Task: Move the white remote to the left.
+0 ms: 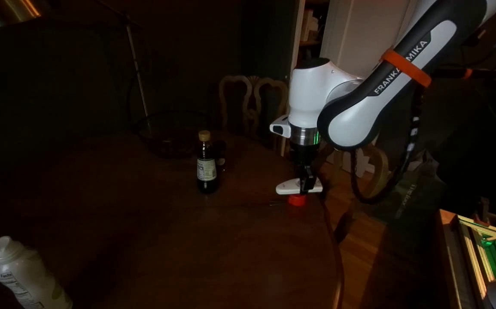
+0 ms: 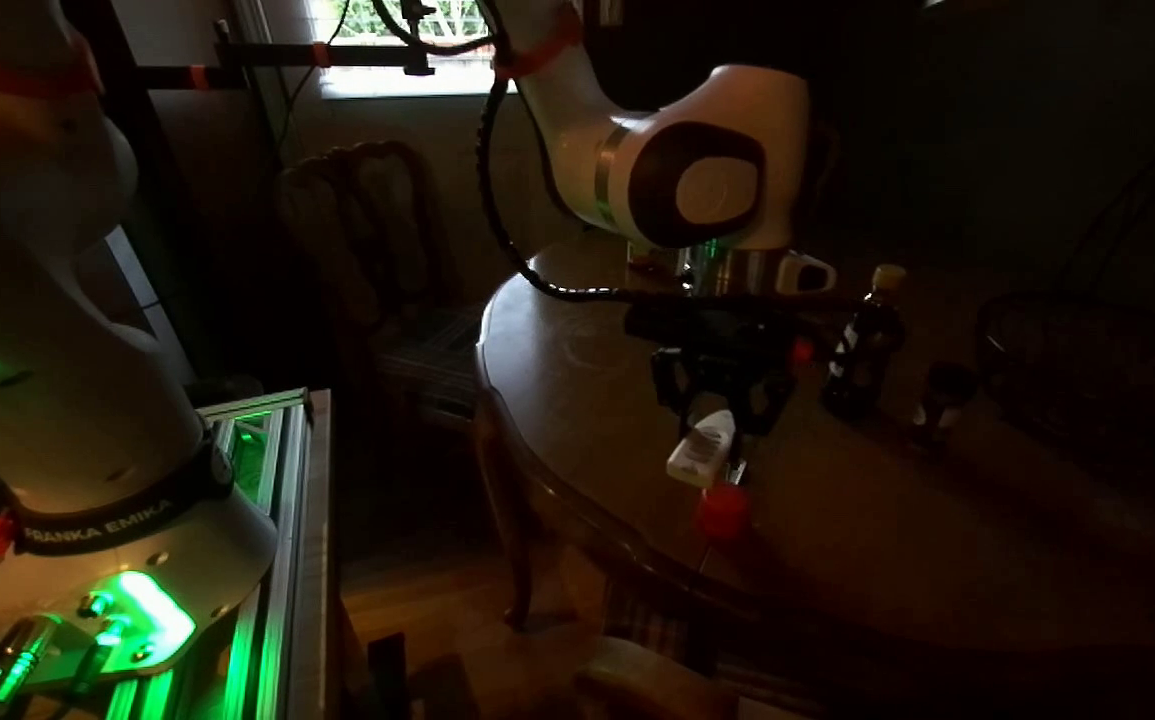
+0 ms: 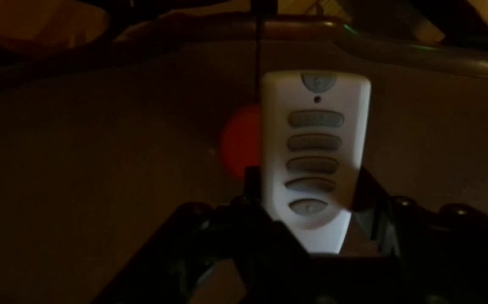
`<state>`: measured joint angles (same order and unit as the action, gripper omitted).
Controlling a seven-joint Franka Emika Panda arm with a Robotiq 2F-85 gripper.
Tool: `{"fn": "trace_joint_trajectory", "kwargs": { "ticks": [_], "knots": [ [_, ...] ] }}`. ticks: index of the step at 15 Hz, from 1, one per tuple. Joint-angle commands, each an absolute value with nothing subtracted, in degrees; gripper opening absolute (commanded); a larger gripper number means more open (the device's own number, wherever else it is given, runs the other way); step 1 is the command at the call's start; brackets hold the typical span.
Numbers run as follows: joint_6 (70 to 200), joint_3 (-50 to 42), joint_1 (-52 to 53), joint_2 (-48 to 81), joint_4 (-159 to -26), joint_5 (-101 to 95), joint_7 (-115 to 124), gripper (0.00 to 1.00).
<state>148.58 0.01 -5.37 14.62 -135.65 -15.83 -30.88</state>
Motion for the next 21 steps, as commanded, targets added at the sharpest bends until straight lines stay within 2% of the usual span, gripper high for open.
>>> {"fn": "trace_joint_trajectory", "kwargs": {
  "ticks": [1,13,21],
  "knots": [
    [150.8,3.62,-3.26,10.96,-140.38,-16.39,-35.93,0.29],
    [145.66,9.8,6.08,13.15,-139.86,-22.88,-50.98,0.29],
    [147.83,13.21,12.43,16.82,-138.43,-32.74,-56.05,0.29]
  ]
}}
